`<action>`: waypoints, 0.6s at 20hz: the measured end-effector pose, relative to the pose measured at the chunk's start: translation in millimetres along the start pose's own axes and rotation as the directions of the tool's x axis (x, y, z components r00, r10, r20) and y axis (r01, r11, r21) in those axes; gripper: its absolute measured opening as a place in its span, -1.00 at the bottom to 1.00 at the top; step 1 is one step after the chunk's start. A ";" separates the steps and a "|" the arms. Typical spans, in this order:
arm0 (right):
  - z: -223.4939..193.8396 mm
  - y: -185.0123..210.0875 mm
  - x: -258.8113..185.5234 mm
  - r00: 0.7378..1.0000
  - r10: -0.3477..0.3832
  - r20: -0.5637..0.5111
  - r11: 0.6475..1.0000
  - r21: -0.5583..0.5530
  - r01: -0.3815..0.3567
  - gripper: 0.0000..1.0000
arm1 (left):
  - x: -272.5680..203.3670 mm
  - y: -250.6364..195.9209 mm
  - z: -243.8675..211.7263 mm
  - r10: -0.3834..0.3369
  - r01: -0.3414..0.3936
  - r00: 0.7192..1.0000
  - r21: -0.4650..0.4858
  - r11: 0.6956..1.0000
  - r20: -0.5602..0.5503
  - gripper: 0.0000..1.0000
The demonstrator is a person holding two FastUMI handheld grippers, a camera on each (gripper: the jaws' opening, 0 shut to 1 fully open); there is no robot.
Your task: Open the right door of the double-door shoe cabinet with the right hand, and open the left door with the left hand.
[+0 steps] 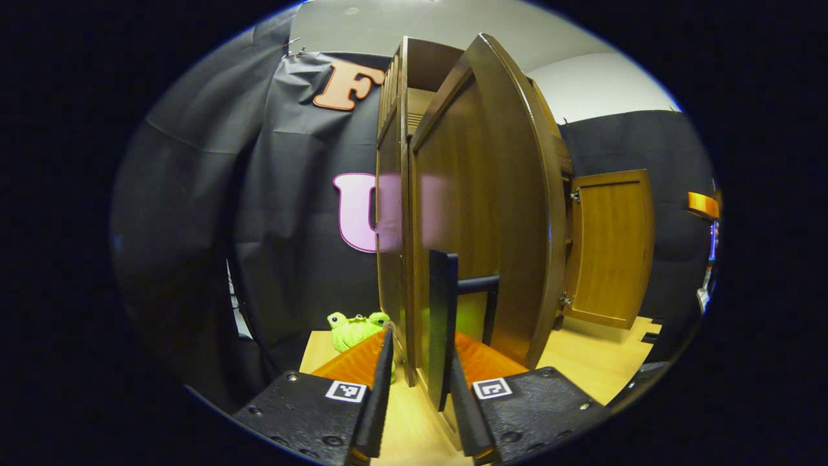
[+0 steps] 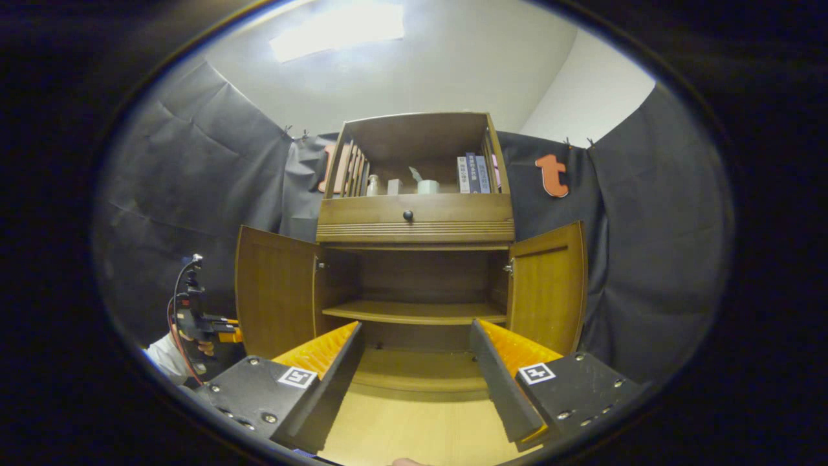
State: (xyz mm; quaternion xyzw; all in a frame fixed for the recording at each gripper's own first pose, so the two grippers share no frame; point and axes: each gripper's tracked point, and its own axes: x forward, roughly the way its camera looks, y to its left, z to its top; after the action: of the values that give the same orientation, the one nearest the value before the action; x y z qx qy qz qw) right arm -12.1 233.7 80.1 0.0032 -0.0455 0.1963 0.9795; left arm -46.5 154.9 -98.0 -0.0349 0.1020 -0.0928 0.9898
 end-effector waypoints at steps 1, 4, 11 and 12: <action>-0.7 -0.5 0.3 1.000 -0.011 -0.001 1.000 0.000 0.011 0.94 | -0.3 5.8 -0.6 0.003 -0.003 1.000 0.004 1.000 -0.007 0.18; -0.7 0.4 5.0 0.999 -0.034 0.006 0.999 0.010 0.034 0.94 | -1.7 16.5 -0.9 0.015 -0.015 1.000 -0.006 1.000 -0.008 0.76; -9.9 1.5 8.9 0.999 -0.034 -0.012 0.999 0.027 0.034 1.00 | -10.7 3.1 3.8 -0.012 0.011 1.000 0.026 1.000 0.015 0.99; -12.5 -0.5 9.8 0.999 -0.039 -0.013 0.999 0.024 0.039 0.94 | -16.2 2.0 10.4 -0.005 0.003 0.999 0.049 0.999 0.037 0.92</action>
State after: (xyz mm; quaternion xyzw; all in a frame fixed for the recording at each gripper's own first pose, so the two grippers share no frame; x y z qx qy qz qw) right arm -1.9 237.3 68.6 0.0147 -0.0371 0.1778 0.9833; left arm -59.5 160.4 -84.9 -0.0126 0.0812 -0.0966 0.9919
